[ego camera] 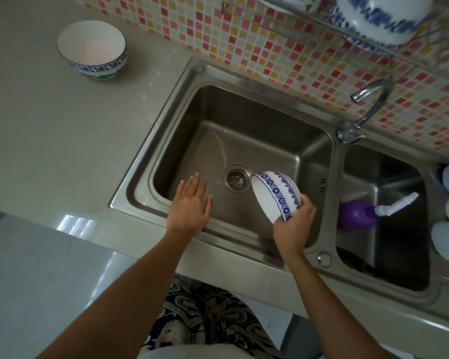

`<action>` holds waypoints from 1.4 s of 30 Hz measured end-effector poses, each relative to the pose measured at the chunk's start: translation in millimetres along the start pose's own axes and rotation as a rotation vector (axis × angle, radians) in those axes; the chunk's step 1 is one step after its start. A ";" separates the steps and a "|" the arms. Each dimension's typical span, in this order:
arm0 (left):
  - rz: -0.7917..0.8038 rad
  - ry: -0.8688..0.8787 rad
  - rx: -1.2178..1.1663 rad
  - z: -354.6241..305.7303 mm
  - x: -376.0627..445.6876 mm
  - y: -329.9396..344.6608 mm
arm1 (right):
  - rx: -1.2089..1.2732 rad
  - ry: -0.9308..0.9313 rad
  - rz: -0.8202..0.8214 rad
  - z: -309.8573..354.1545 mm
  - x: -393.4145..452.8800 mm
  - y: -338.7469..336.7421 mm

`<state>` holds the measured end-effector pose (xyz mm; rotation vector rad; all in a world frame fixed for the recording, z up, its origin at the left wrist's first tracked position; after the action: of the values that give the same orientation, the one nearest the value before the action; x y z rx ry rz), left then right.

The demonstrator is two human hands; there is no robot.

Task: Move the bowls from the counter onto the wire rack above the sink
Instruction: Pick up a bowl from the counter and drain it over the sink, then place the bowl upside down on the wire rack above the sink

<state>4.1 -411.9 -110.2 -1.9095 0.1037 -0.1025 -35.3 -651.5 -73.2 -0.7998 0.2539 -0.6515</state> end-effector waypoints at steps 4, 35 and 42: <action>0.040 0.021 -0.024 -0.7 0.1 0.7 | 0.341 0.463 -0.062 3.2 2.4 8.6; -0.341 0.360 0.025 -71.3 211.8 -245.7 | 1.508 0.446 0.565 270.0 67.6 -152.3; -0.309 0.369 -0.025 -67.3 214.9 -244.8 | 1.308 0.264 0.394 304.5 112.8 -158.9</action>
<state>214.4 -419.5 147.3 -1.9009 0.0568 -0.6651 117.7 -627.0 253.4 0.5858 0.1635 -0.4124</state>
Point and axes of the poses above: each hand's wrist, its own x-axis towards the middle knuckle, its own y-axis out of the palm, z = x × y, the point moved 3 cm from there along x, towards the middle knuckle, and after that the axes turned 7 degrees about -z, right-handed, at the moved point
